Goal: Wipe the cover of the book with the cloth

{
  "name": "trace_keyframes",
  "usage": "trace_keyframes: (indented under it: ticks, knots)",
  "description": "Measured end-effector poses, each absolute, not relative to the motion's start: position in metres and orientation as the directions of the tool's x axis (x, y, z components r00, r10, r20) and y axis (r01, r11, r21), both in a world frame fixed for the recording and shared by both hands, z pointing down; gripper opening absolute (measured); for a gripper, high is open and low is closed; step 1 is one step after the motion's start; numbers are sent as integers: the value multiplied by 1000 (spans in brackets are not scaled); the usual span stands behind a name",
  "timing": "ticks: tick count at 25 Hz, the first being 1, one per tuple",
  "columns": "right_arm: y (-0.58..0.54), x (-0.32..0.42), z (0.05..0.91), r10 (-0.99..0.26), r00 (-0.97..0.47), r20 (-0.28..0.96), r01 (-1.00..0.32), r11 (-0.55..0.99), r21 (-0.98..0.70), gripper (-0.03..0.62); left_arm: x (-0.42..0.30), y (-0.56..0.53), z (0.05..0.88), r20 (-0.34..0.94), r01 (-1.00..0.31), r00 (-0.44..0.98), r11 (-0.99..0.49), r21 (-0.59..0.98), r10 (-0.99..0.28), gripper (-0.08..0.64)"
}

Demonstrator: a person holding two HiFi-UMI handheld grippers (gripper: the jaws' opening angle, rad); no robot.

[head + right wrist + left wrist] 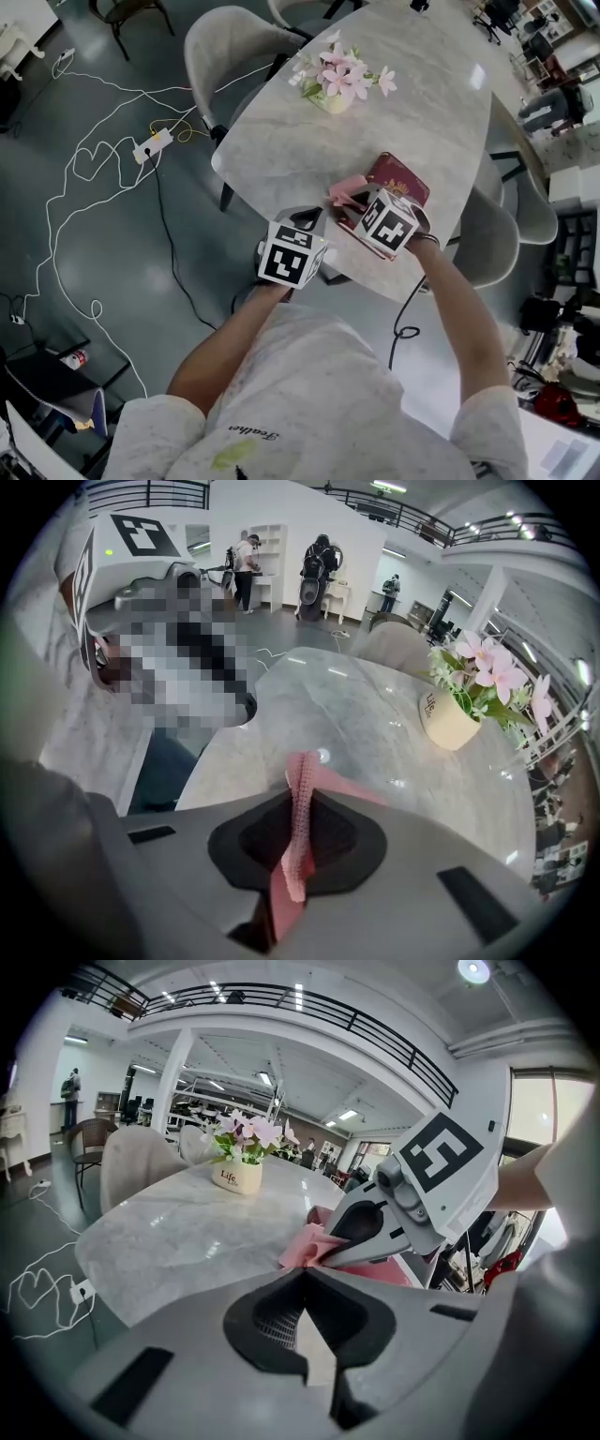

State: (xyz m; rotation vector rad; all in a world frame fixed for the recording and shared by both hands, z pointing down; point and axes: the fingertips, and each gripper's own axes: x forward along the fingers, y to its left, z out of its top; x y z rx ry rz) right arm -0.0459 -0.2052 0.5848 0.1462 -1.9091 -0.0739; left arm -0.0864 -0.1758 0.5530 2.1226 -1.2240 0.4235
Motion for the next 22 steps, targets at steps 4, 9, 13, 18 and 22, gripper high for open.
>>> trace_keyframes:
  ticks: [4, 9, 13, 18, 22]
  knots:
    - [-198, -47, 585, -131, -338, 932, -53, 991, 120, 18, -91, -171, 552, 560, -867, 496, -338, 367, -664, 8]
    - [-187, -52, 585, -126, -368, 921, -42, 992, 119, 18, -92, -163, 551, 559, -875, 479, -319, 364, -677, 8]
    - [-178, -55, 584, -123, -376, 918, -38, 992, 118, 18, -94, -156, 549, 560, -881, 469, -310, 359, -683, 8]
    - [-164, -61, 584, -111, -409, 906, -29, 994, 109, 18, -95, -145, 549, 563, -887, 456, -299, 353, -689, 8]
    - [-151, -64, 581, -104, -419, 902, -40, 995, 96, 18, -95, -135, 548, 566, -891, 447, -290, 349, -693, 8]
